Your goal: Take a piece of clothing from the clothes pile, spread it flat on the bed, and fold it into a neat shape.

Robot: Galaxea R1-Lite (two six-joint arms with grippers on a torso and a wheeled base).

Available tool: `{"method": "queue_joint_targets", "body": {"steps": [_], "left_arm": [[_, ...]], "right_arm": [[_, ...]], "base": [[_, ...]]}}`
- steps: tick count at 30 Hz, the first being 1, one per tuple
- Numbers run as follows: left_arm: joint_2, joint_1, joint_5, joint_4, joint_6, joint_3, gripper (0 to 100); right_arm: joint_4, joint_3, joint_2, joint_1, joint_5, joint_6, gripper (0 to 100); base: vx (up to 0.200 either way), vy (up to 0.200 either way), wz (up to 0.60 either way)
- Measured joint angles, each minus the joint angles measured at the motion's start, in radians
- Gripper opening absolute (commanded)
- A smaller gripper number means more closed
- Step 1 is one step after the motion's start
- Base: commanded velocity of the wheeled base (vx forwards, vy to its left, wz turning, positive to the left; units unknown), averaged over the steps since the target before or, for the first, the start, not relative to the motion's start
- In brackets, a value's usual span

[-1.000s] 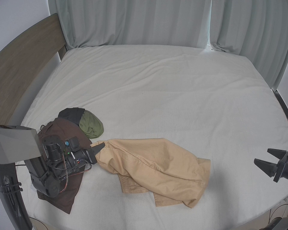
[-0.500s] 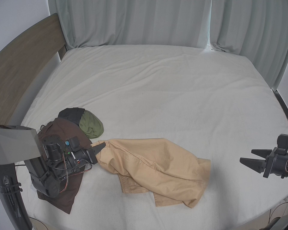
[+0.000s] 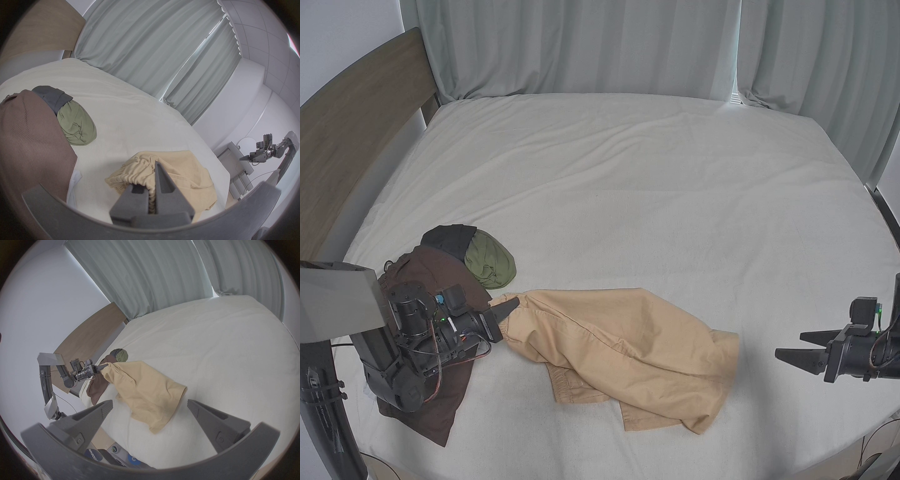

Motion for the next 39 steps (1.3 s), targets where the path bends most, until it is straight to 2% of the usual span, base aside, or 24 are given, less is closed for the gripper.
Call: {"method": "queue_joint_targets", "body": {"steps": [5,8,15,21,26,39], "left_arm": [[0.002,-0.001,0.000,0.000,0.000,0.002,0],[0.003,-0.003,0.000,0.000,0.000,0.003,0],[0.003,-0.001,0.000,0.000,0.000,0.001,0],[0.005,-0.001,0.000,0.000,0.000,0.004,0],[0.006,0.000,0.000,0.000,0.000,0.003,0],[0.012,0.004,0.000,0.000,0.000,-0.002,0]], "right_arm": [[-0.061,0.040,0.076,0.002,0.054,0.001,100],[-0.071,0.051,0.122,0.003,0.065,0.002,100],[-0.132,0.058,0.204,0.003,0.070,0.005,100],[-0.269,0.076,0.294,0.003,0.072,0.027,100],[-0.353,0.086,0.373,0.004,0.080,0.078,100],[-0.473,0.088,0.526,0.010,0.085,0.117,100]], "base": [[0.000,0.000,0.00],[0.000,0.000,0.00],[0.000,0.000,0.00],[0.000,0.000,0.00],[0.000,0.000,0.00],[0.000,0.000,0.00]]}}
